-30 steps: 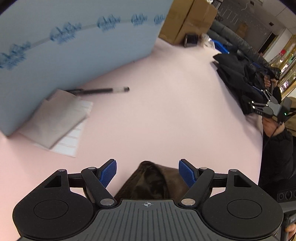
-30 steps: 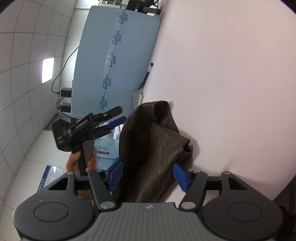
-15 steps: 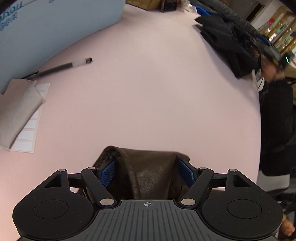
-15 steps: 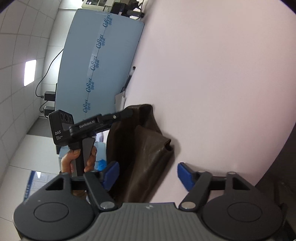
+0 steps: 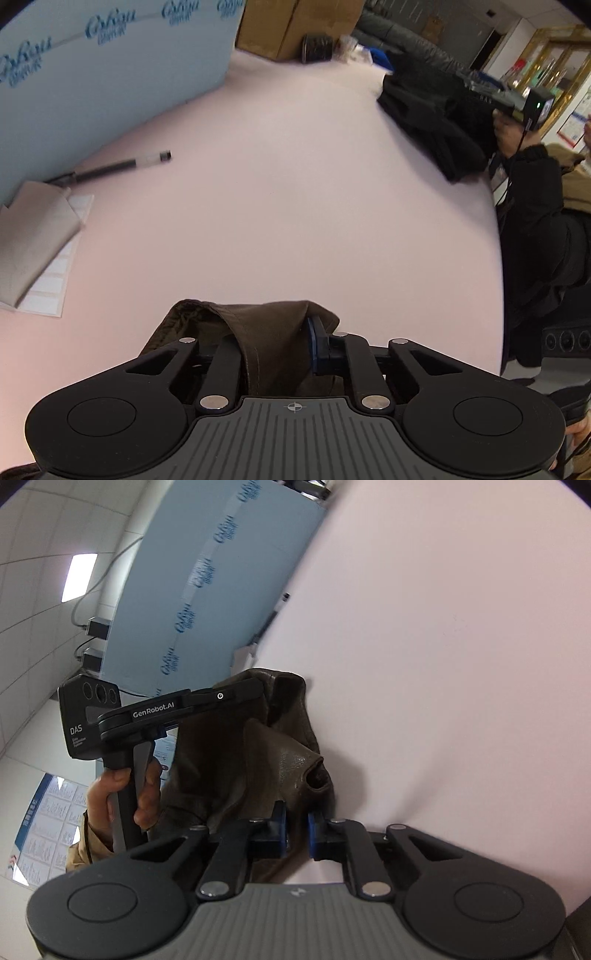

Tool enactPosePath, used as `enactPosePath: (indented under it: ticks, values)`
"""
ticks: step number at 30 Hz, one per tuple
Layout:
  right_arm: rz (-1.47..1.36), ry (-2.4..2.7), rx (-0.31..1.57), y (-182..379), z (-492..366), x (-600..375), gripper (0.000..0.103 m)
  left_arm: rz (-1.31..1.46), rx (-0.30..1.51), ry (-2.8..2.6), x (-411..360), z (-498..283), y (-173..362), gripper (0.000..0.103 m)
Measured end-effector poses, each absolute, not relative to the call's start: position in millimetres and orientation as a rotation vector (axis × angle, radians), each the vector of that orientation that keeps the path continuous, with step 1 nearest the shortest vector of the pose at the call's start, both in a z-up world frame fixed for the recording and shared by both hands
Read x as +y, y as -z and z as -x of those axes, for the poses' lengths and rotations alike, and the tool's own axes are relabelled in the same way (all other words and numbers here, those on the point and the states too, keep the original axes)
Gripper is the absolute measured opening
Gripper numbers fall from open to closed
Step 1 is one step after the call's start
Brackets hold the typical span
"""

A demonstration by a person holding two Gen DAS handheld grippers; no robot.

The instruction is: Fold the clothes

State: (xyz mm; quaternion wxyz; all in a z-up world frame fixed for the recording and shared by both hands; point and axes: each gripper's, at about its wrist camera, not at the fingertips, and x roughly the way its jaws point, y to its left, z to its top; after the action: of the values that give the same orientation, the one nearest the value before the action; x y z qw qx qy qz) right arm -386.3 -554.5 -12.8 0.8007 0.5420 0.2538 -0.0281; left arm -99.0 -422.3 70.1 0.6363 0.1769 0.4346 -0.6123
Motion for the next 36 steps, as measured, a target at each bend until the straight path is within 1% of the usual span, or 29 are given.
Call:
enactPosePath:
  ticks: [4, 8, 16, 20, 22, 23, 24, 25, 26, 27, 28, 29, 30, 32, 33, 34, 36]
  values:
    - [-1.114, 0.035, 0.486, 0.9, 386.9, -551.6, 0.010, -0.324, 0.958, 1.428, -405.9, 91.7, -86.3, 0.015]
    - [-1.038, -0.036, 0.415, -24.8, 380.8, -543.6, 0.010, -0.252, 0.923, 1.432, -378.3, 79.1, -109.5, 0.015]
    - [-0.932, -0.155, 0.363, -66.6, 358.5, -526.0, 0.010, -0.078, 0.845, 1.368, -319.4, 49.0, -143.0, 0.016]
    - [-0.917, -0.156, 0.365, -73.7, 348.1, -522.8, 0.010, -0.070, 0.858, 1.332, -316.0, 39.1, -142.6, 0.016]
    - [-0.941, -0.124, 0.375, -65.7, 353.1, -525.7, 0.010, -0.084, 0.898, 1.340, -339.1, 41.5, -127.4, 0.017]
    - [-0.954, -0.107, 0.381, -61.5, 355.8, -527.4, 0.010, -0.085, 0.921, 1.349, -347.7, 41.1, -122.5, 0.020]
    - [-0.989, -0.073, 0.393, -52.8, 362.2, -533.8, 0.011, -0.090, 0.944, 1.349, -355.1, 41.6, -116.9, 0.032]
    - [-1.022, -0.038, 0.405, -44.2, 368.5, -540.1, 0.018, -0.119, 0.980, 1.335, -368.8, 43.4, -106.7, 0.049]
    - [-1.034, -0.003, 0.433, -39.4, 372.4, -544.1, 0.023, -0.147, 0.988, 1.314, -375.3, 42.9, -102.4, 0.056]
    - [-1.043, 0.033, 0.461, -35.0, 376.4, -548.1, 0.033, -0.175, 0.996, 1.293, -381.6, 42.4, -98.1, 0.063]
    - [-1.004, 0.089, 0.479, -38.1, 383.1, -550.7, 0.047, -0.183, 0.999, 1.280, -381.7, 41.5, -95.8, 0.069]
    - [-0.965, 0.144, 0.496, -41.2, 389.7, -553.3, 0.053, -0.188, 0.994, 1.241, -378.8, 36.1, -94.6, 0.069]
    - [-0.924, 0.198, 0.513, -44.2, 396.4, -556.0, 0.057, -0.175, 0.972, 1.211, -374.7, 31.3, -97.2, 0.069]
    - [-0.871, 0.259, 0.518, -50.5, 406.3, -559.2, 0.057, -0.144, 0.912, 1.174, -360.8, 24.8, -107.4, 0.069]
    - [-0.881, 0.230, 0.474, -57.6, 409.8, -562.9, 0.058, -0.112, 0.859, 1.169, -348.1, 21.4, -117.7, 0.070]
    - [-0.891, 0.200, 0.431, -64.5, 413.1, -566.5, 0.059, -0.071, 0.804, 1.176, -329.5, 17.7, -130.1, 0.073]
    - [-0.927, 0.114, 0.385, -72.1, 404.1, -568.6, 0.062, -0.054, 0.768, 1.142, -304.1, 14.4, -141.4, 0.075]
